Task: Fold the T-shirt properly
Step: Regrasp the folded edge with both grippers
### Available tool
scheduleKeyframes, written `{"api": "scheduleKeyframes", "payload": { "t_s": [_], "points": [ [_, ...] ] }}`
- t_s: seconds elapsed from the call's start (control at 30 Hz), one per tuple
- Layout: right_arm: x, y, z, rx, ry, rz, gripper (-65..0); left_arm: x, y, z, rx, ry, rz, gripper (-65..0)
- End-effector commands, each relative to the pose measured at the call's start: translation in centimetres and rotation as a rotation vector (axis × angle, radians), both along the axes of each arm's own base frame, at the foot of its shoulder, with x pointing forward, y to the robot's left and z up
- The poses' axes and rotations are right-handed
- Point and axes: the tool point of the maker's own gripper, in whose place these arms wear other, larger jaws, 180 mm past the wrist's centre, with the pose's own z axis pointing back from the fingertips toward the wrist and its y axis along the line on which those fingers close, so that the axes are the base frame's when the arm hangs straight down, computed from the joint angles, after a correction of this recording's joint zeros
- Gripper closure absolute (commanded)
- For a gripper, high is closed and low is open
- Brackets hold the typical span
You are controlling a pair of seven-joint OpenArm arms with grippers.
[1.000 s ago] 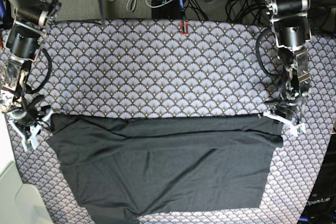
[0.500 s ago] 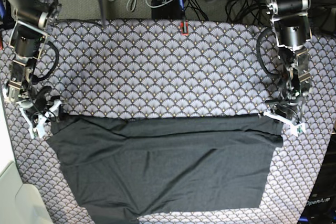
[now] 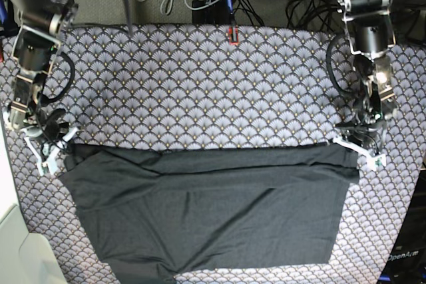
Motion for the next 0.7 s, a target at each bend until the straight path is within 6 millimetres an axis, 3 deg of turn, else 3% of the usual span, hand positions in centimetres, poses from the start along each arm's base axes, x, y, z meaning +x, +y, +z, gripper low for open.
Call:
{"api": "scheduleKeyframes", "payload": {
  "t_s": [0.0, 0.17, 0.4, 0.67],
  "points": [
    [1.0, -1.0, 2.4, -0.03, -0.07, -0.004, 0.0, 2.0, 0.7, 3.2, 0.024, -0.087, 0.001, -0.4],
    [-0.6, -0.2, 3.8, -0.109, -0.103, 0.034, 0.0, 1.4, 0.4, 3.9, 0.037, -0.084, -0.017, -0.4],
    [-3.4, 1.3, 6.0, -0.153, -0.155, 0.074, 0.0, -1.0, -0.3, 4.3, 0.07, -0.072, -0.054, -0.4],
    [-6.5, 2.1, 6.8, -0.213, -0.151, 0.118, 0.0, -3.5, -0.2, 5.4, 0.131, -0.089, -0.09, -0.4]
  ]
}}
